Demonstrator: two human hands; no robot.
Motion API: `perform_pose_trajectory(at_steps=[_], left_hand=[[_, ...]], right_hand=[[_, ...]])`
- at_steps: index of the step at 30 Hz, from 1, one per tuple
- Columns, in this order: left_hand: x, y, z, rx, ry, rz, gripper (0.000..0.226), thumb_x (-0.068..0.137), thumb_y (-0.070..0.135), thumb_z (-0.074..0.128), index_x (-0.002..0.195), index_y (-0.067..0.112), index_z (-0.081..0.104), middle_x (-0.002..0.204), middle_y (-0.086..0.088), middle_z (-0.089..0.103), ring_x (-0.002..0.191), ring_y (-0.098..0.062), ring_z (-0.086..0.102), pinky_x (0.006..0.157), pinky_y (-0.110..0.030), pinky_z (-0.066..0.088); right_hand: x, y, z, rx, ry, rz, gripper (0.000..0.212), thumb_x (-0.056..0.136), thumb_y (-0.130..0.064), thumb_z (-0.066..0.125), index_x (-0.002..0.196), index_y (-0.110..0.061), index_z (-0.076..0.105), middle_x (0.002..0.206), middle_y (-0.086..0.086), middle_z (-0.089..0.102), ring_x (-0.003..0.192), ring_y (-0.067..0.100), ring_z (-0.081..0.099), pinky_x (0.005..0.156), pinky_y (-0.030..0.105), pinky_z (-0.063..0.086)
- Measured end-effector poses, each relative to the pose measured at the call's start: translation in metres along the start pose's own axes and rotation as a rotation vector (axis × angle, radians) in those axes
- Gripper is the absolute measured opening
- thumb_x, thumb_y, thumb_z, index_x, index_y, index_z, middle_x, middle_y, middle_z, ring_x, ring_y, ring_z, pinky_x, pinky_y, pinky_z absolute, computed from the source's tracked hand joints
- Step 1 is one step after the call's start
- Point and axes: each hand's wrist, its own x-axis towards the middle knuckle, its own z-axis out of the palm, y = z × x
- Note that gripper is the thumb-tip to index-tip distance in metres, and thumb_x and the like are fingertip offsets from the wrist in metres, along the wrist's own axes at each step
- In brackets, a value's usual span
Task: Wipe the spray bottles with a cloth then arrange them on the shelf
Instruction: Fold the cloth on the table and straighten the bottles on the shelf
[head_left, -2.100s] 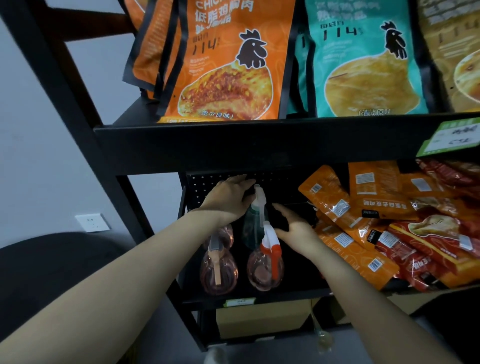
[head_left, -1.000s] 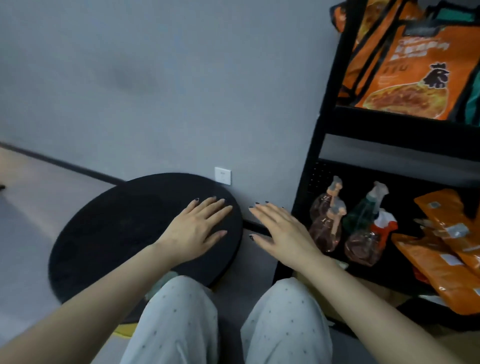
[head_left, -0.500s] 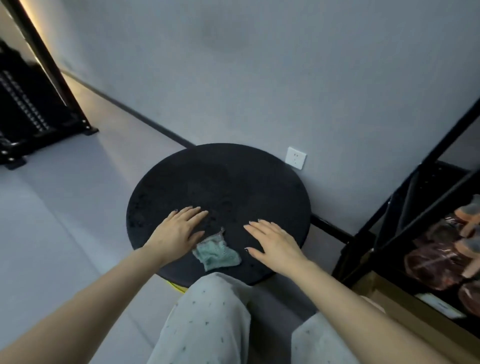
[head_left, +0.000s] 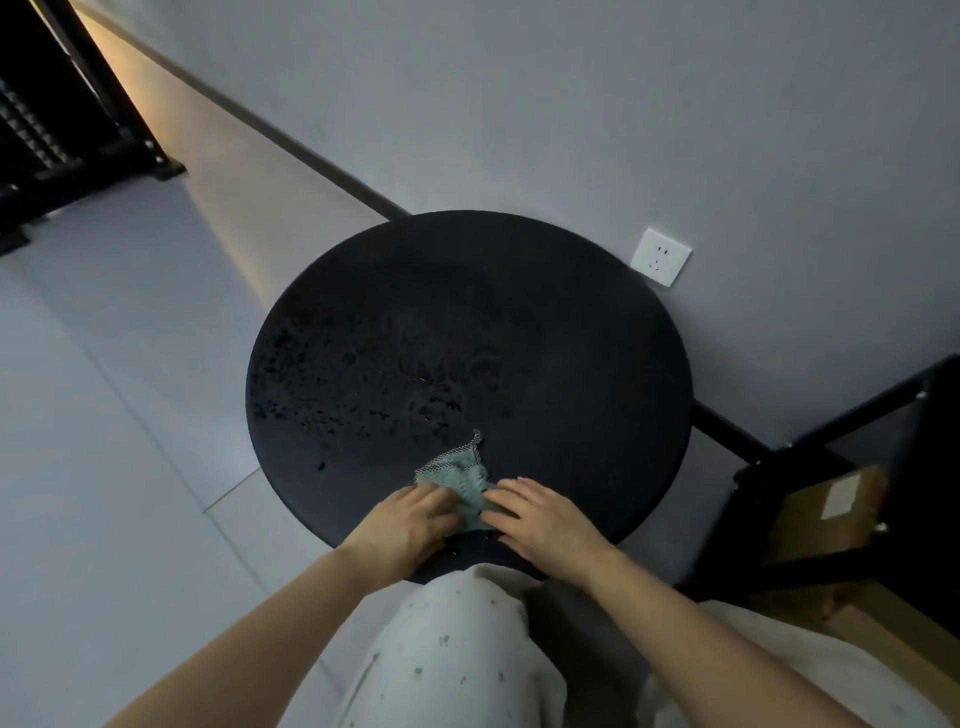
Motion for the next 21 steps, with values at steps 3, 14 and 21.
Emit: perform_pose_trajectory(at_steps=[3,14,21], left_hand=[[0.006,-0.004,0.011,0.077,-0.108,0.009,0.045,0.061,0.048,0.077,0.100,0.028,0.069,0.105,0.003,0.065,0.089,-0.014,0.066,0.073,-0.023,0.054],[0.033,-0.015,0.015,0.208,-0.020,-0.089,0.037,0.050,0.017,0.088,0.083,0.013,0.072,0.094,-0.009,0.072,0.079,-0.022,0.071,0.062,-0.025,0.055],[0.024,-0.016,0.014,0.277,0.126,-0.033,0.024,0.061,0.016,0.082,0.084,0.012,0.074,0.097,-0.008,0.074,0.088,-0.021,0.072,0.072,-0.031,0.057]], right_hand=[[0.005,0.002,0.010,-0.027,-0.021,-0.034,0.046,0.057,-0.035,0.087,0.098,-0.020,0.072,0.108,0.000,0.068,0.100,0.019,0.065,0.088,0.033,0.053],[0.037,0.015,0.037,-0.128,0.055,0.019,0.036,0.063,-0.011,0.083,0.097,-0.014,0.074,0.107,0.004,0.069,0.100,0.024,0.065,0.086,0.038,0.055],[0.038,0.018,0.046,-0.190,0.177,-0.050,0.039,0.080,-0.008,0.039,0.098,-0.013,0.074,0.106,0.004,0.070,0.099,0.024,0.066,0.086,0.038,0.054]])
